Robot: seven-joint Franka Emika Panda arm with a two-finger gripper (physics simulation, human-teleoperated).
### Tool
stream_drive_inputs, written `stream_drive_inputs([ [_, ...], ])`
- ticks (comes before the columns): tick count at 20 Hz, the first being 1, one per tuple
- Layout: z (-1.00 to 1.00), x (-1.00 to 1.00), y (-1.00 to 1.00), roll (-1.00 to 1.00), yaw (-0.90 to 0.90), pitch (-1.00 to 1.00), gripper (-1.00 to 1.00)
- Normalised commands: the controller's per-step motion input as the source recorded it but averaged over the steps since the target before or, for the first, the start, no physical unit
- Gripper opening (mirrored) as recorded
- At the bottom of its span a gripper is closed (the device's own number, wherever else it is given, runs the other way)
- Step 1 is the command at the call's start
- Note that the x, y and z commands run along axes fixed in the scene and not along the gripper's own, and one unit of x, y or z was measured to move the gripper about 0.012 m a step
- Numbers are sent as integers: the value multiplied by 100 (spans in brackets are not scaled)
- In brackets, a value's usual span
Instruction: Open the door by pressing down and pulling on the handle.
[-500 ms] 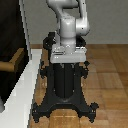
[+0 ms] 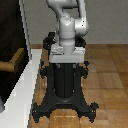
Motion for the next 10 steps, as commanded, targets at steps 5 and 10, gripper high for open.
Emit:
stream_drive_inputs([
  [5, 40, 0, 0, 0, 0, 0, 100],
  [10, 80, 0, 0, 0, 0, 0, 100],
])
